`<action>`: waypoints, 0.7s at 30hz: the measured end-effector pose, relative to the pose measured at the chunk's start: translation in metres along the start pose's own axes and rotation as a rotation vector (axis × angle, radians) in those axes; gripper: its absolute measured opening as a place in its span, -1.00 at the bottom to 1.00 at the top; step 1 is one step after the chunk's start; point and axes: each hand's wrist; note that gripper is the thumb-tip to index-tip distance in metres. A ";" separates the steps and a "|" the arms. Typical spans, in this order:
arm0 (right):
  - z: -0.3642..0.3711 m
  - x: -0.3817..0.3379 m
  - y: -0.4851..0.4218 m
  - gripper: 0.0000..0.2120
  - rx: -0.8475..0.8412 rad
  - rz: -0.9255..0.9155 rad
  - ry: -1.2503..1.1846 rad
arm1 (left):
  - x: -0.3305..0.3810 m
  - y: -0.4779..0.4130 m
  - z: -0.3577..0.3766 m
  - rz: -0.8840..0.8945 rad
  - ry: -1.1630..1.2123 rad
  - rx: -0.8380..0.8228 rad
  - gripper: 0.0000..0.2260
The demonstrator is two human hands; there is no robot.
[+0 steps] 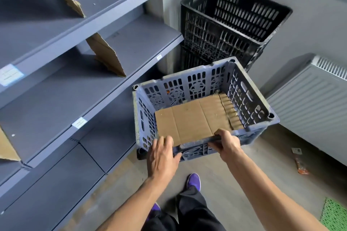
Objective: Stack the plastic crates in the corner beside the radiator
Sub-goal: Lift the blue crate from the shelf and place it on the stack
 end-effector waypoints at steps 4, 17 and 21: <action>-0.007 -0.013 0.006 -0.92 -0.029 0.012 -0.016 | 0.003 -0.020 -0.005 0.207 -0.128 -0.166 -0.62; -0.035 -0.030 0.046 -0.88 -0.058 -0.013 -0.028 | 0.021 -0.044 -0.050 0.361 -0.161 -0.206 -0.54; -0.050 -0.036 0.066 -0.80 -0.102 -0.041 -0.037 | 0.030 -0.050 -0.074 0.481 -0.219 -0.127 -0.62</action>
Point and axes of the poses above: each hand's wrist, its own y-axis away from the middle knuckle, its own z-axis out of the palm, x = y × z, and after that the axes turned 4 degrees about x, right-handed
